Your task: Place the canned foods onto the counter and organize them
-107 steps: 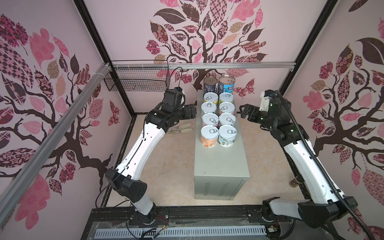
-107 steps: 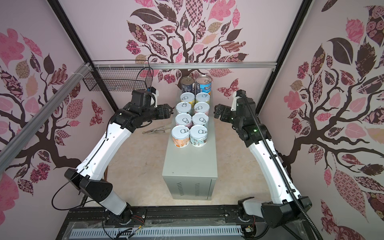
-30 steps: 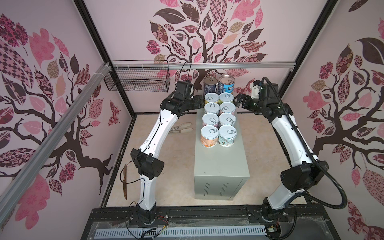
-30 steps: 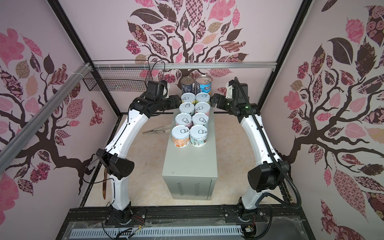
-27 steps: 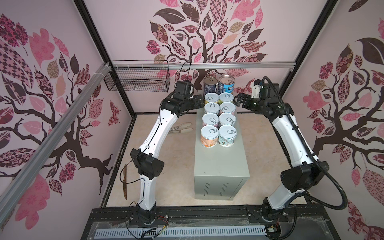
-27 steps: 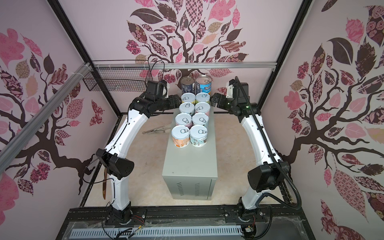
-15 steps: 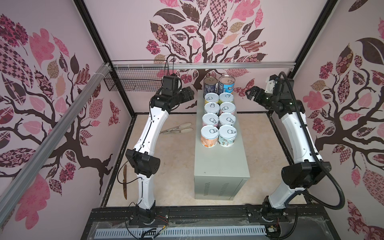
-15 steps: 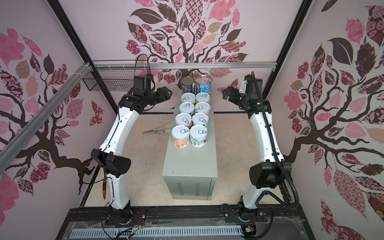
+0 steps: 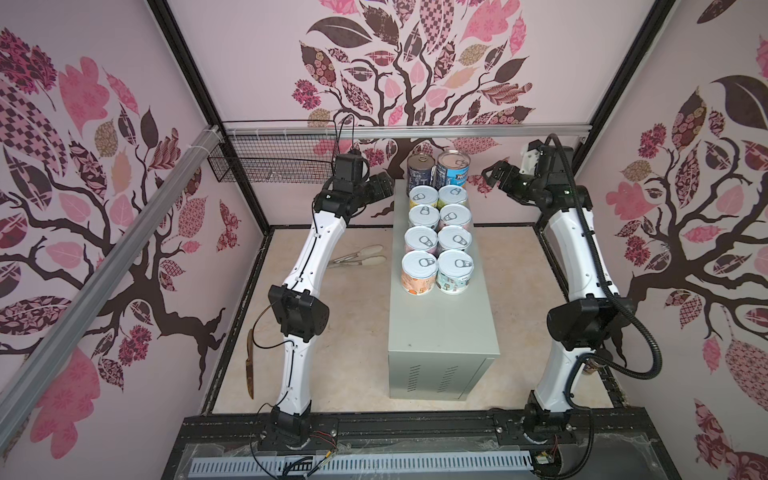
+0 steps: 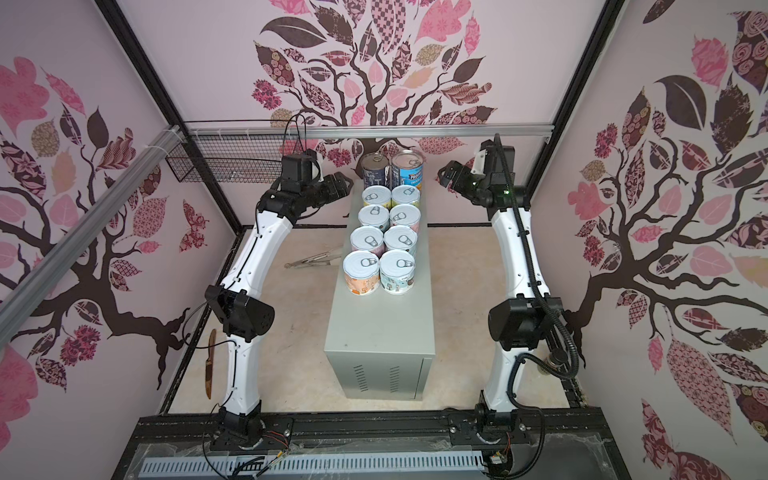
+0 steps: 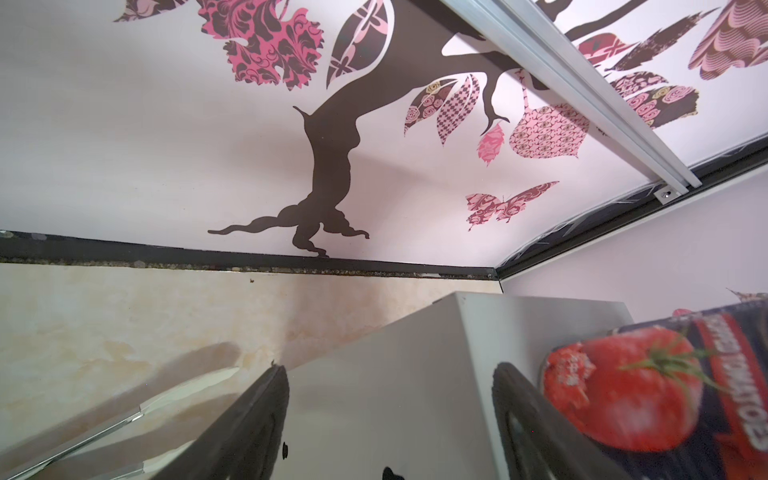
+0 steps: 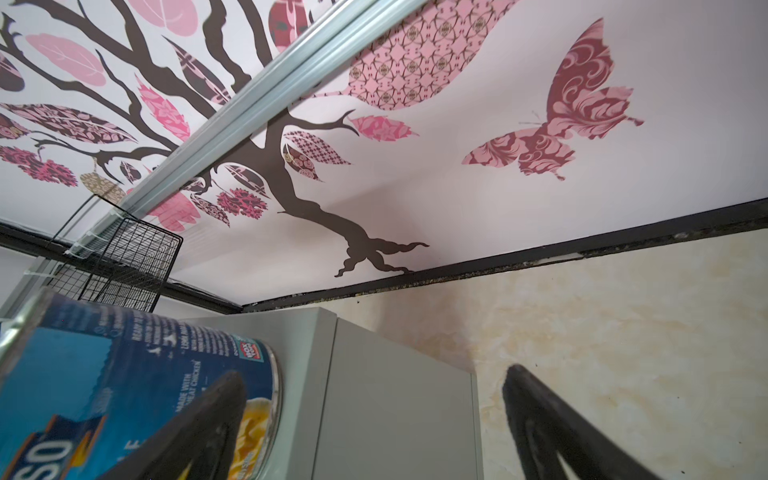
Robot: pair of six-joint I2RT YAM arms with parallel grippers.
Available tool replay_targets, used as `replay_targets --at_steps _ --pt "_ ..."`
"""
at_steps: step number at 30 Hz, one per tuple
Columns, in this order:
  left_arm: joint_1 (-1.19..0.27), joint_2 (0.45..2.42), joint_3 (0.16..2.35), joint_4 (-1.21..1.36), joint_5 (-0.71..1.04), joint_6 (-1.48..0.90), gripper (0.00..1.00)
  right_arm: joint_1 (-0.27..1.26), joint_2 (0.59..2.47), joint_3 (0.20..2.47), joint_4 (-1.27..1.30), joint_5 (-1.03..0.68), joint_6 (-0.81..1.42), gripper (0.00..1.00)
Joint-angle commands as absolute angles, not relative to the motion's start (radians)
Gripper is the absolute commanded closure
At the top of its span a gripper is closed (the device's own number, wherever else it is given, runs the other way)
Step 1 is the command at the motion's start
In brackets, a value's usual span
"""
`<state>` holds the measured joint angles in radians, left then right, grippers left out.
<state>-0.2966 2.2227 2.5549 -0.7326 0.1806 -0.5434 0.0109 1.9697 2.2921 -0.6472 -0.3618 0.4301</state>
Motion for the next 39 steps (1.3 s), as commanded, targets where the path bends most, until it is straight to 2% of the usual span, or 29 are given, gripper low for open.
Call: replay_targets --at_steps 1,27,33,39 --pt "-0.297 2.244 2.632 -0.662 0.204 -0.557 0.19 0.018 2.019 2.351 -0.653 -0.407 0.419 0.0" --pt "-0.372 2.278 2.673 -0.669 0.168 -0.494 0.2 0.135 2.083 2.411 -0.676 -0.373 0.363 0.0" --pt "-0.362 2.262 2.662 -0.684 0.158 -0.494 0.19 0.086 2.055 2.395 -0.695 -0.304 0.395 0.0" --pt "-0.333 2.222 2.645 -0.699 0.15 -0.498 0.17 -0.003 1.954 2.283 -0.654 -0.276 0.423 0.0"
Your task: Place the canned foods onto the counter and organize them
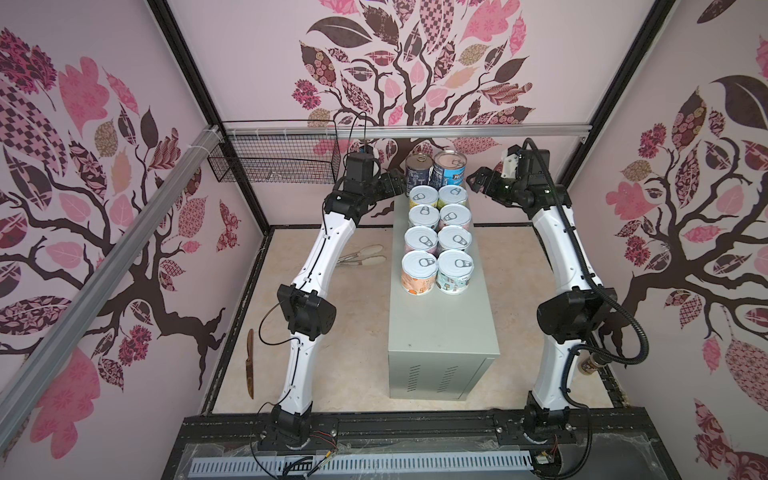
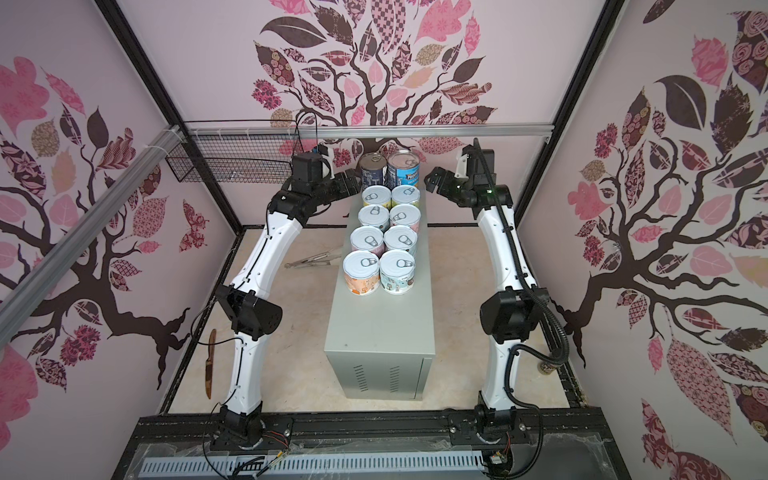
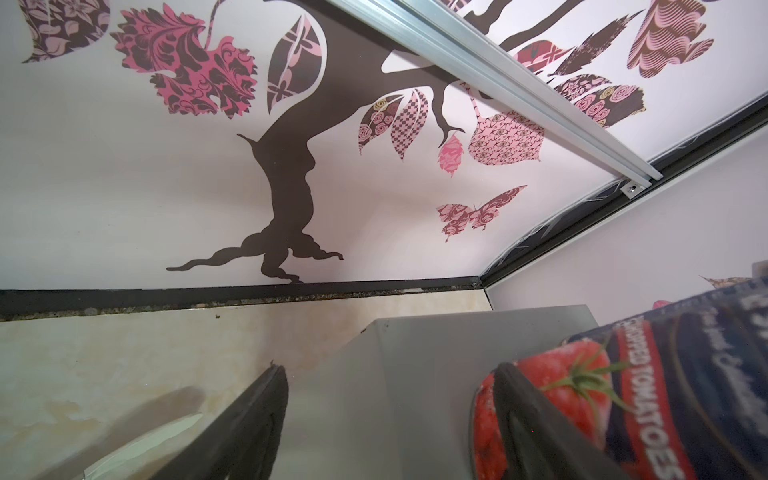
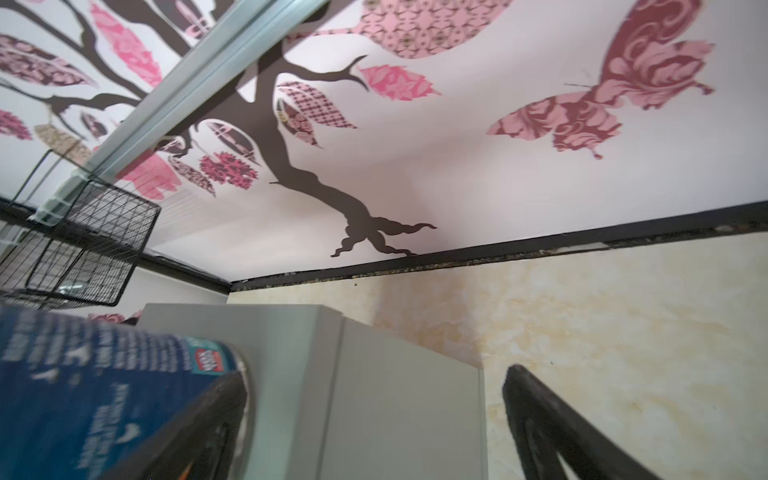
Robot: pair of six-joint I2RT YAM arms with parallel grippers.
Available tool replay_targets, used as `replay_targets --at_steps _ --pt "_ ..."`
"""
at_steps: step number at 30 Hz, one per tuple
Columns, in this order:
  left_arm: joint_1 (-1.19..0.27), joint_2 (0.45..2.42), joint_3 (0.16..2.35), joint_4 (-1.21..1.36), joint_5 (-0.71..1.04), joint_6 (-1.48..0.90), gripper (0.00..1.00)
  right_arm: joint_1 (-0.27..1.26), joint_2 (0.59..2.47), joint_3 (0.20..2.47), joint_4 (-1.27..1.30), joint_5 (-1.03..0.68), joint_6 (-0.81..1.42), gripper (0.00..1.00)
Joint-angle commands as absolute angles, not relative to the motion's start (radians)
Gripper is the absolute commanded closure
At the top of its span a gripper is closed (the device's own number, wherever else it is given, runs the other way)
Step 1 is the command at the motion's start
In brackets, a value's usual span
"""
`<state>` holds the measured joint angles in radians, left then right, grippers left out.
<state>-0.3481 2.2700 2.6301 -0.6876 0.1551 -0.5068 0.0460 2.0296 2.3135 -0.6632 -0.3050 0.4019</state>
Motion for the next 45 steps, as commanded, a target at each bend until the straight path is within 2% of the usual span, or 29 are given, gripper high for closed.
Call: replay_targets --at_steps 1,11,17,21,26,31,38,42,45 --pt "-0.323 2.208 2.627 -0.698 0.151 -0.504 0.17 -0.018 1.939 2.264 -0.651 -0.278 0.423 0.0" --pt "-0.277 1.978 2.379 -0.73 0.076 -0.433 0.1 -0.058 1.695 1.94 -0.537 -0.203 0.39 0.0" --pt "-0.273 1.731 2.021 -0.67 0.0 -0.377 0.02 -0.059 1.435 1.477 -0.26 -0.086 0.364 0.0" --pt "-0.265 1.582 1.787 -0.645 -0.055 -0.373 0.02 -0.059 1.3 1.194 -0.098 0.004 0.377 0.0" --pt "-0.262 1.43 1.534 -0.633 -0.17 -0.395 0.02 -0.052 1.125 0.874 0.131 0.002 0.388 0.0" --pt "-0.261 1.271 1.247 -0.555 -0.344 -0.402 0.02 -0.034 0.98 0.639 0.257 0.102 0.351 0.0" --pt "-0.25 0.99 0.819 -0.319 -0.466 -0.276 0.02 0.043 0.819 0.303 0.476 0.289 0.226 0.0" --pt "-0.211 0.976 0.683 -0.238 -0.51 -0.225 0.02 0.045 0.772 0.148 0.62 0.304 0.162 0.0" --pt "-0.132 1.04 0.661 -0.208 -0.441 -0.288 0.02 0.046 0.781 0.076 0.761 0.299 0.131 0.0"
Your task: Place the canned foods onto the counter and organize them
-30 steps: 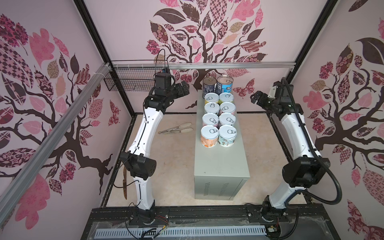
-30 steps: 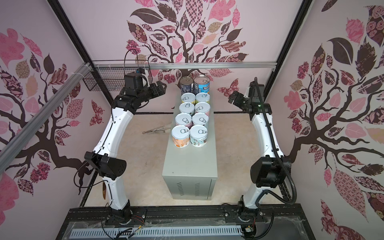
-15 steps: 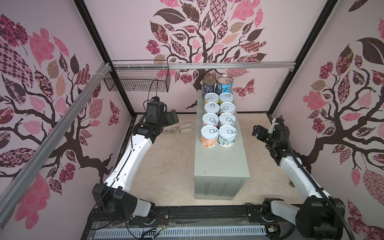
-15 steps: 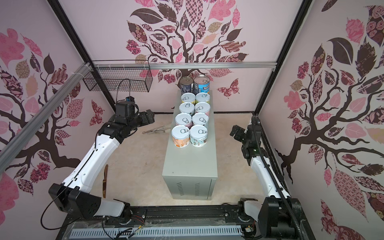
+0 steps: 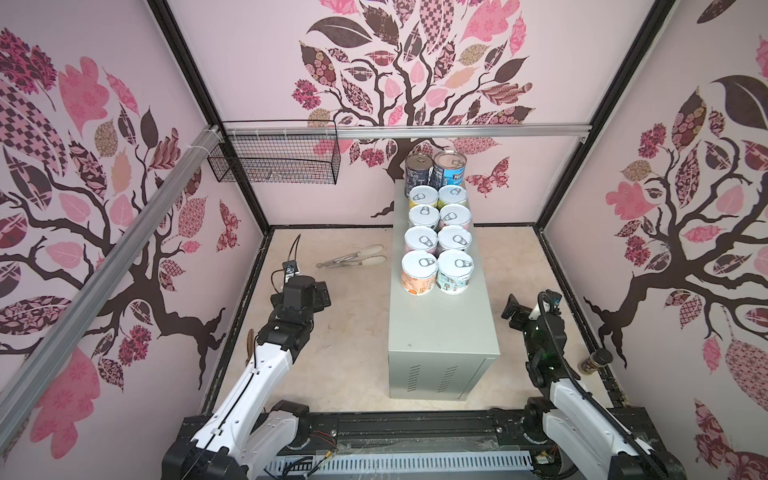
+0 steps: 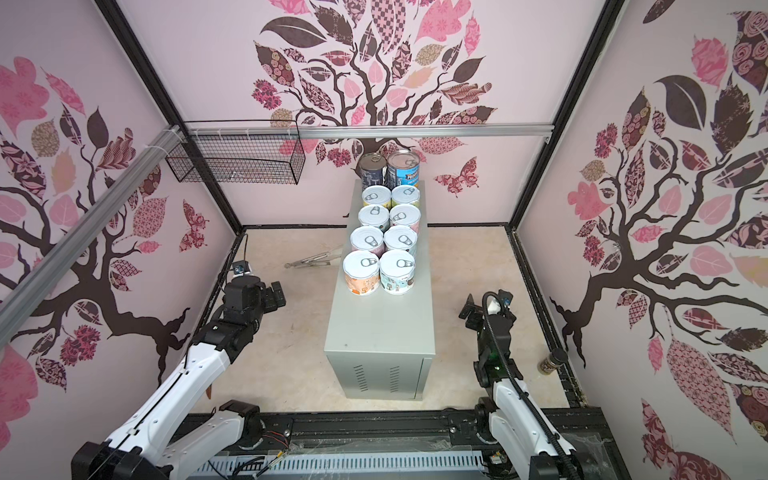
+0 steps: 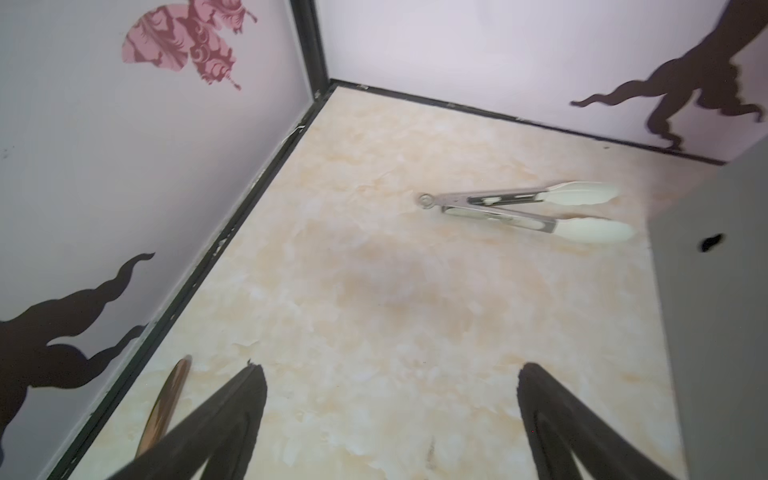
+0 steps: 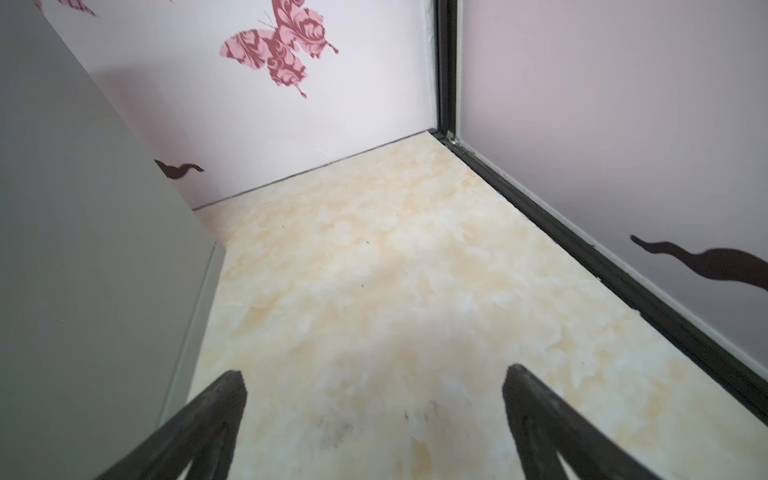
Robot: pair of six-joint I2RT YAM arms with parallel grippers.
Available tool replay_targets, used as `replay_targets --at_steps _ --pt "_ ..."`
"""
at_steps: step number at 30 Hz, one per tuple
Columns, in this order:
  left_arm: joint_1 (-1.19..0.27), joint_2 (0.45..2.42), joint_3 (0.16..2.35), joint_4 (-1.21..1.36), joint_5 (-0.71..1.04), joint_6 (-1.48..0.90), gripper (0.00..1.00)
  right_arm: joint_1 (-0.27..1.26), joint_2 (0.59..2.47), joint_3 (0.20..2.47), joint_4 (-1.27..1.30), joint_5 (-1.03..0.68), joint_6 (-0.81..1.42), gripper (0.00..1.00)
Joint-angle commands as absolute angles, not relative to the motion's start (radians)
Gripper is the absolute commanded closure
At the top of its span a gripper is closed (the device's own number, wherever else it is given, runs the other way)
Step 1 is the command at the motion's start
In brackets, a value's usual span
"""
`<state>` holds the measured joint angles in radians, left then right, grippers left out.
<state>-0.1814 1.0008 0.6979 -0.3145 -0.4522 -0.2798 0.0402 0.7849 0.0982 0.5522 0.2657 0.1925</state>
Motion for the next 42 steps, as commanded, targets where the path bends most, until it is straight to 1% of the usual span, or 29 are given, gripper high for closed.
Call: replay_targets --at_steps 1,7,10,13,16,18,21,23,25,26,27,29,31,33,35,38,42 --pt "-0.11 1.065 0.656 -0.182 -0.411 -0.306 0.02 0.045 0.801 0.071 0.798 0.291 0.129 0.0" --pt "-0.089 1.214 0.664 -0.02 -0.412 -0.28 0.02 0.045 0.98 0.113 0.865 0.249 0.15 0.0" --pt "-0.089 1.281 0.657 0.106 -0.398 -0.202 0.02 0.044 1.072 0.108 0.967 0.229 0.152 0.0" --pt "-0.088 1.367 0.684 0.195 -0.384 -0.122 0.02 0.045 1.165 0.138 1.018 0.221 0.137 0.0" --pt "-0.085 1.47 0.725 0.223 -0.37 -0.058 0.02 0.045 1.253 0.165 1.072 0.225 0.124 0.0" --pt "-0.076 1.533 0.742 0.233 -0.399 -0.049 0.02 0.044 1.302 0.197 1.064 0.239 0.113 0.0" --pt "-0.041 1.586 0.727 0.295 -0.332 -0.06 0.02 0.034 1.371 0.202 1.152 0.248 0.1 0.0" --pt "-0.033 1.612 0.701 0.375 -0.332 -0.054 0.02 0.011 1.404 0.23 1.105 0.237 0.133 0.0" --pt "-0.021 1.635 0.708 0.375 -0.317 -0.067 0.02 -0.001 1.468 0.223 1.179 0.237 0.147 0.0" --pt "-0.018 1.639 0.719 0.35 -0.319 -0.073 0.02 0.0 1.495 0.214 1.23 0.221 0.133 0.0" --pt "-0.015 1.637 0.723 0.337 -0.314 -0.077 0.02 0.003 1.509 0.221 1.228 0.21 0.127 0.0" --pt "-0.012 1.616 0.686 0.387 -0.324 -0.086 0.02 0.013 1.555 0.235 1.246 0.189 0.106 0.0" --pt "-0.011 1.569 0.601 0.496 -0.336 -0.087 0.02 0.015 1.556 0.236 1.244 0.189 0.103 0.0" --pt "-0.014 1.527 0.507 0.623 -0.373 -0.102 0.02 0.017 1.545 0.24 1.219 0.189 0.106 0.0" --pt "-0.027 1.507 0.442 0.725 -0.424 -0.108 0.02 0.016 1.546 0.227 1.248 0.204 0.11 0.0" --pt "-0.083 1.502 0.396 0.817 -0.495 -0.065 0.02 0.016 1.531 0.158 1.354 0.262 0.132 0.0" --pt "-0.109 1.5 0.369 0.87 -0.524 -0.036 0.02 0.04 1.548 0.09 1.507 0.269 0.102 0.0"
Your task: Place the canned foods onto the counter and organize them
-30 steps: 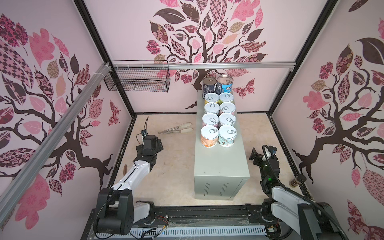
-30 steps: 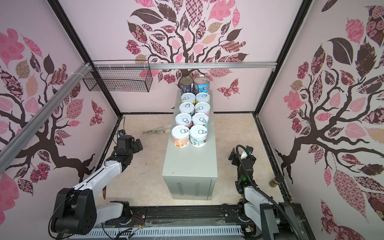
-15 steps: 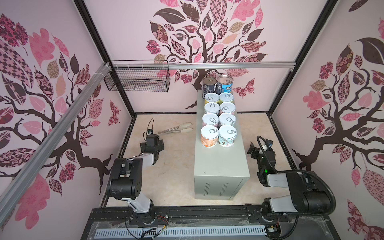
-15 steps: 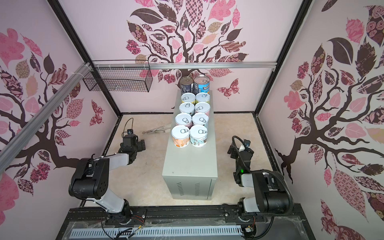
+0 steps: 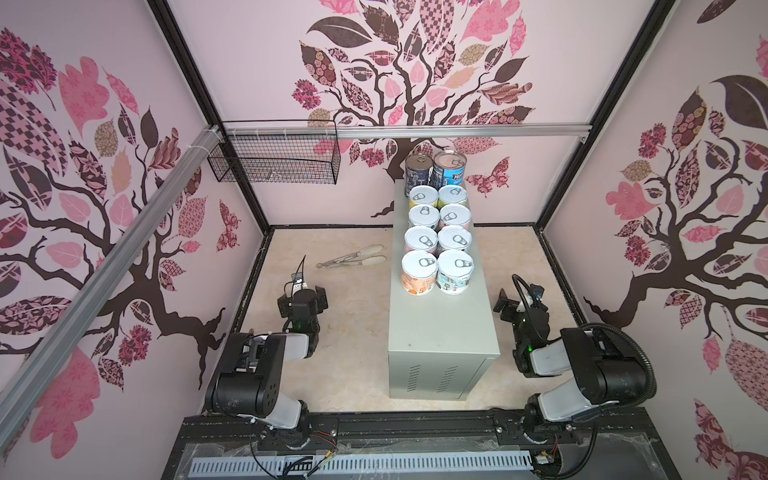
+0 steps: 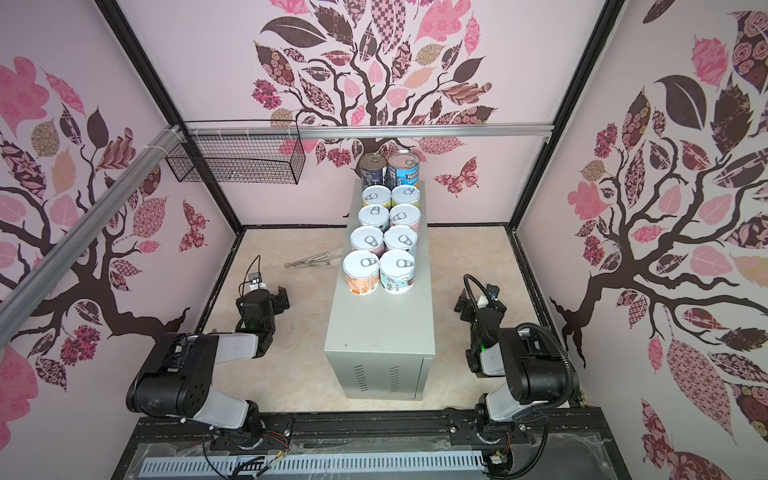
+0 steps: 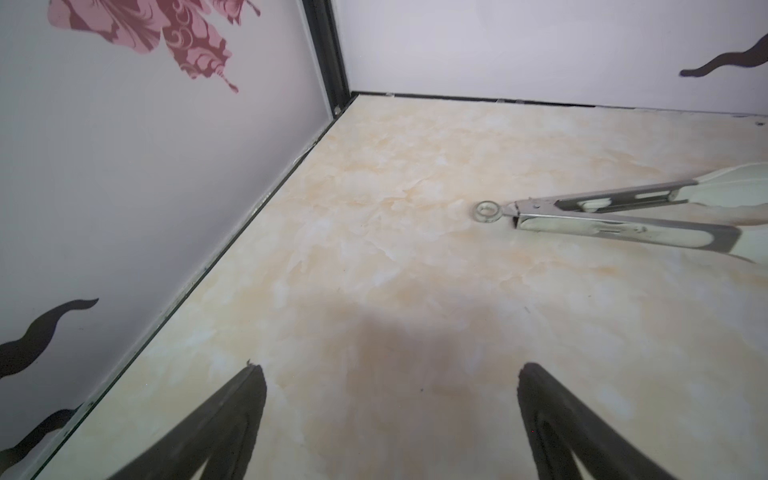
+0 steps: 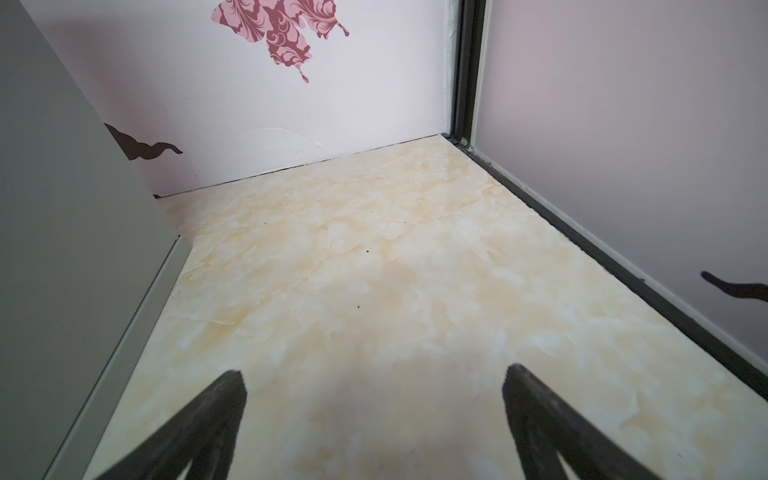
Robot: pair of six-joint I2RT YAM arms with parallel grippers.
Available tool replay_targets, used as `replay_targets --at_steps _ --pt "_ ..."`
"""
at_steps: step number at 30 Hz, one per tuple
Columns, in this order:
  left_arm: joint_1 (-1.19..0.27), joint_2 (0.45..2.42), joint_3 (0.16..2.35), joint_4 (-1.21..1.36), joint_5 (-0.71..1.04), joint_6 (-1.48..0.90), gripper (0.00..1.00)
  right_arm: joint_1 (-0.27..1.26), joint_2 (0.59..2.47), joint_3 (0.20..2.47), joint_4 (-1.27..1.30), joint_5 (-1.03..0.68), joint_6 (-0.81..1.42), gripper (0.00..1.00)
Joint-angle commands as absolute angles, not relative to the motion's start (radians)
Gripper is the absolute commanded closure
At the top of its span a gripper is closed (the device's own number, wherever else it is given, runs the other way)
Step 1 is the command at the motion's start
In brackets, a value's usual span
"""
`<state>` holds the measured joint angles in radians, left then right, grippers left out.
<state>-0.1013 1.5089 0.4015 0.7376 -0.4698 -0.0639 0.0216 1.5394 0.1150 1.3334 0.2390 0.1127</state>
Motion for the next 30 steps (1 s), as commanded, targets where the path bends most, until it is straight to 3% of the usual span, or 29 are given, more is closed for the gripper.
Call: replay_targets --at_steps 1,9,11,14,16,18,21,24,26,27,30 --pt "-0.118 1.502 0.359 0.895 -0.535 -0.028 0.02 0.051 1.551 0.082 1.528 0.272 0.089 0.0" --pt "-0.224 1.532 0.256 1.157 -0.658 0.075 0.02 0.088 1.599 0.014 1.73 0.246 0.031 0.0" --pt "-0.188 1.532 0.29 1.091 -0.582 0.05 0.02 0.091 1.592 0.008 1.729 0.24 0.026 0.0" --pt "-0.051 1.509 0.379 0.831 -0.302 -0.039 0.02 0.092 1.591 0.006 1.73 0.234 0.025 0.0" --pt "-0.024 1.606 0.345 1.034 -0.262 -0.03 0.02 0.096 1.589 0.002 1.73 0.222 0.017 0.0" --pt "-0.04 1.542 0.355 0.896 -0.261 -0.025 0.02 0.107 1.587 0.001 1.73 0.215 0.001 0.0" --pt "-0.081 1.591 0.286 1.118 -0.323 0.015 0.02 0.143 1.58 -0.001 1.73 0.204 -0.051 0.0" --pt "-0.083 1.562 0.305 1.031 -0.316 0.005 0.02 0.161 1.587 0.002 1.729 0.178 -0.085 0.0" --pt "-0.012 1.571 0.388 0.884 -0.19 -0.039 0.02 0.161 1.608 0.03 1.715 0.182 -0.089 0.0" --pt "0.025 1.559 0.395 0.846 -0.12 -0.048 0.02 0.161 1.608 0.054 1.675 0.187 -0.09 0.0" --pt "0.021 1.571 0.399 0.861 -0.131 -0.049 0.02 0.119 1.573 0.159 1.421 0.138 -0.051 0.0"
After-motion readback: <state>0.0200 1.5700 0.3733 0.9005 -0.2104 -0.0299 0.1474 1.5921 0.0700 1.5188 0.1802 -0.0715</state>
